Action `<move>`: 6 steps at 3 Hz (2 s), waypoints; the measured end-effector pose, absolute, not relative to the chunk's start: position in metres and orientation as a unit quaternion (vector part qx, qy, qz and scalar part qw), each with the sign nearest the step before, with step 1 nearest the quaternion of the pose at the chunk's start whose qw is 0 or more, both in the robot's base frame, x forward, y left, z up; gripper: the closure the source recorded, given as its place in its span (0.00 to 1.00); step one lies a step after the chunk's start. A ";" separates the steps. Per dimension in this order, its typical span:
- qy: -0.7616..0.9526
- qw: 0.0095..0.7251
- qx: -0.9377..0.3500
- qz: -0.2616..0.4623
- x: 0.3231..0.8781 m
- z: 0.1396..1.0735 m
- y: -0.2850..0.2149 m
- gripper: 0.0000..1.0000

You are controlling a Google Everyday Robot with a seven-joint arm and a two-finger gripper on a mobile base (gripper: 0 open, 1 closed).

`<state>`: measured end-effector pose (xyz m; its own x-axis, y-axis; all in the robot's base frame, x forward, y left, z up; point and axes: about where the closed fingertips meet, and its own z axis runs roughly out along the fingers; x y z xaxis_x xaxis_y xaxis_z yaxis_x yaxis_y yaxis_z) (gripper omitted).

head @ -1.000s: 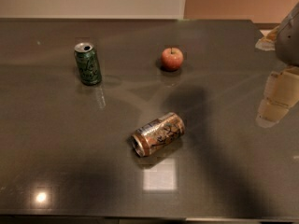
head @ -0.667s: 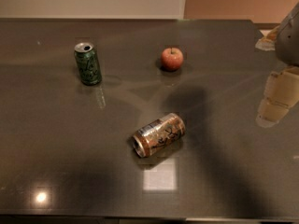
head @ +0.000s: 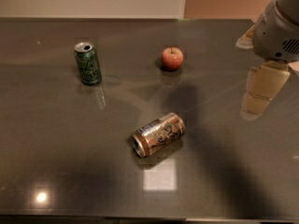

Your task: Place orange can upright

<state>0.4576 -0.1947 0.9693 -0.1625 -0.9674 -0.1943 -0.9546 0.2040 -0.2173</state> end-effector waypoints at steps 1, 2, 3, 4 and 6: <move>0.734 0.133 -0.666 -0.002 0.470 0.951 -0.163 0.00; 0.716 0.125 -0.687 0.012 0.477 0.940 -0.143 0.00; 0.669 0.120 -0.733 0.041 0.469 0.922 -0.100 0.00; 0.617 0.117 -0.776 0.064 0.444 0.908 -0.066 0.00; 0.544 0.102 -0.828 0.085 0.399 0.884 -0.022 0.00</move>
Offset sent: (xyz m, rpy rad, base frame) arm -0.0103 0.1388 -0.0696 0.0535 0.1570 0.4558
